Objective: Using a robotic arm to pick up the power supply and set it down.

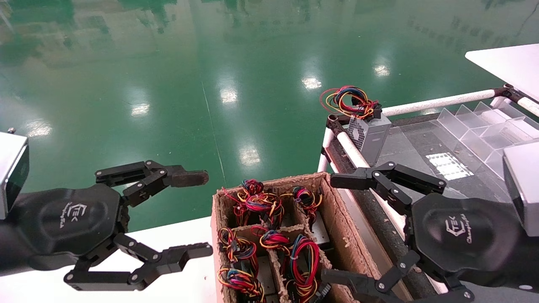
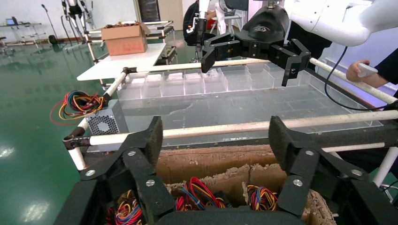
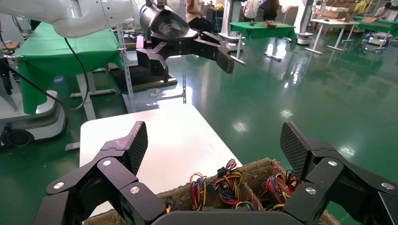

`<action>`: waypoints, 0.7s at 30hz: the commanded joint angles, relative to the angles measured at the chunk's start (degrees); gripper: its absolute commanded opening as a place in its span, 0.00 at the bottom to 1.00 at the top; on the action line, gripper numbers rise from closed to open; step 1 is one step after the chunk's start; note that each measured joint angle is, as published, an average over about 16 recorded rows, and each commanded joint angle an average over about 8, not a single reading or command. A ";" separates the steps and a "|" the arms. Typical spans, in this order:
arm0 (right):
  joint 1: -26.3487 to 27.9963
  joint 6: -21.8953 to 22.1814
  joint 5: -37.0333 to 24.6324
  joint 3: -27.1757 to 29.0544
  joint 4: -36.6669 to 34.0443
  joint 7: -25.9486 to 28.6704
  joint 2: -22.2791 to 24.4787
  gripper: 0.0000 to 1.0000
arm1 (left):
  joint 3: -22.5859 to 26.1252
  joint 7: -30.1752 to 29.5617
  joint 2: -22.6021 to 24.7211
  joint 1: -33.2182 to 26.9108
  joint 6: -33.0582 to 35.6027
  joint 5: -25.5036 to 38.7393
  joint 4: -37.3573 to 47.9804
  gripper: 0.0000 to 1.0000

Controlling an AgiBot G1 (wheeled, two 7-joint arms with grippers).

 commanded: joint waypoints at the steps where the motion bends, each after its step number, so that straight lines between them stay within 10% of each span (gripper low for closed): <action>1: 0.00 0.00 0.00 0.00 0.00 0.00 0.00 1.00 | 0.00 0.00 0.00 0.00 0.00 0.00 0.00 0.00; 21: 0.00 0.00 0.00 0.00 0.00 0.00 0.00 1.00 | 0.00 0.00 0.00 0.00 0.00 0.00 0.00 0.00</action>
